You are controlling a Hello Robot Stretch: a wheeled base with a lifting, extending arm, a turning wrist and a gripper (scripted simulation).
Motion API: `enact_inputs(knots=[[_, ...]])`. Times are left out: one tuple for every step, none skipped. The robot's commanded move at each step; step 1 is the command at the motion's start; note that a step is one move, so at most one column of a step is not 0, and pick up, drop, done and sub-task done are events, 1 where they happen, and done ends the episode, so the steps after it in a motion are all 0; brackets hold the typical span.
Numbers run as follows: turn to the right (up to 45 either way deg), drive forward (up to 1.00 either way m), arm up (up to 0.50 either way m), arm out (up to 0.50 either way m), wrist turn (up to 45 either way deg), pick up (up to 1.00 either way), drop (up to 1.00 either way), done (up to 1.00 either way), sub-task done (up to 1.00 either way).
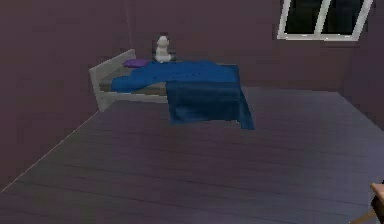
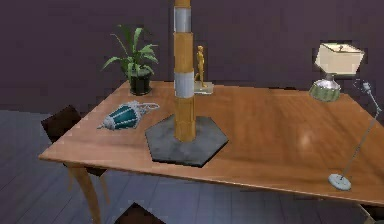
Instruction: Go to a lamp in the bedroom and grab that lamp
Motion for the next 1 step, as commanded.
enact_inputs(knots=[[-24.0, 0.00, 0.00, 0.00, 0.0, 0.00, 0.00, 0.00, 0.00]])
